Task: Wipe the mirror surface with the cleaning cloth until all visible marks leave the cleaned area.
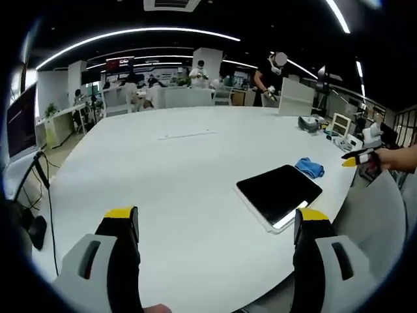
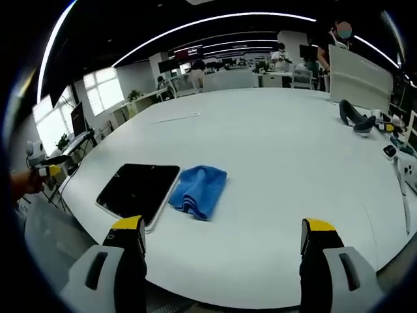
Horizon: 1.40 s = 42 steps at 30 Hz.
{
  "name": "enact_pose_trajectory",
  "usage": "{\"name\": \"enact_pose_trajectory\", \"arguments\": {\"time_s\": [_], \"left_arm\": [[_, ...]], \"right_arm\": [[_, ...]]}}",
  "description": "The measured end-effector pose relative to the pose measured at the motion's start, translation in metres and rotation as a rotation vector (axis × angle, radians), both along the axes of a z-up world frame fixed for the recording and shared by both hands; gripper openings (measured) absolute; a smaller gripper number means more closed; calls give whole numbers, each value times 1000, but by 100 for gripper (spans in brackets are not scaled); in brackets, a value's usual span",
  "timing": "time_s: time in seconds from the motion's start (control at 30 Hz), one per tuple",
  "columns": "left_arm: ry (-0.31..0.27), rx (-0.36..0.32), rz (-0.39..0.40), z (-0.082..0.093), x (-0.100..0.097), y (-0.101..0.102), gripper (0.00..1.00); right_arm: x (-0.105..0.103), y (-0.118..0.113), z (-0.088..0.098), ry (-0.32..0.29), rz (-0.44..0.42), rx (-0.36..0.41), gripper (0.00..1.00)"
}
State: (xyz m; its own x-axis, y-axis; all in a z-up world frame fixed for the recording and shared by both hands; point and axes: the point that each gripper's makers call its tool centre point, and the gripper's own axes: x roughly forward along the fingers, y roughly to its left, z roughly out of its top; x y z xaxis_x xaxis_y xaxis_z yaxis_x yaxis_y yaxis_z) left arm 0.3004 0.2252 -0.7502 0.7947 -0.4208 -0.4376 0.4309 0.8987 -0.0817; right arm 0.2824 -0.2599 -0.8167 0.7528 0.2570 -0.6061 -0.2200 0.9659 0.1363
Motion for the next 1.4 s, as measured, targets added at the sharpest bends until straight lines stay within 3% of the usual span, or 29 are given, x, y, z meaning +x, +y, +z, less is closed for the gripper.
{"name": "enact_pose_trajectory", "arguments": {"time_s": [0.17,0.73,0.97,1.17,1.23,1.27,1.33,1.4], "left_arm": [[-26,38,34,3,4,11,99],[-52,19,51,13,4,14,99],[-53,18,58,12,2,15,99],[-46,13,64,8,0,15,99],[-45,7,66,7,0,15,99],[-47,6,66,7,0,14,99],[-46,1,68,4,-1,12,99],[-37,-2,66,-1,-4,9,99]], "right_arm": [[-4,-6,-5,5,-31,-3,99],[-7,-2,2,-3,-40,-8,99],[0,-8,11,63,-76,-56,99],[10,4,21,88,-81,1,99],[10,8,21,139,-82,3,99],[5,15,16,222,-86,42,99],[11,23,17,266,-86,81,98],[16,28,19,285,-27,32,89]]}}
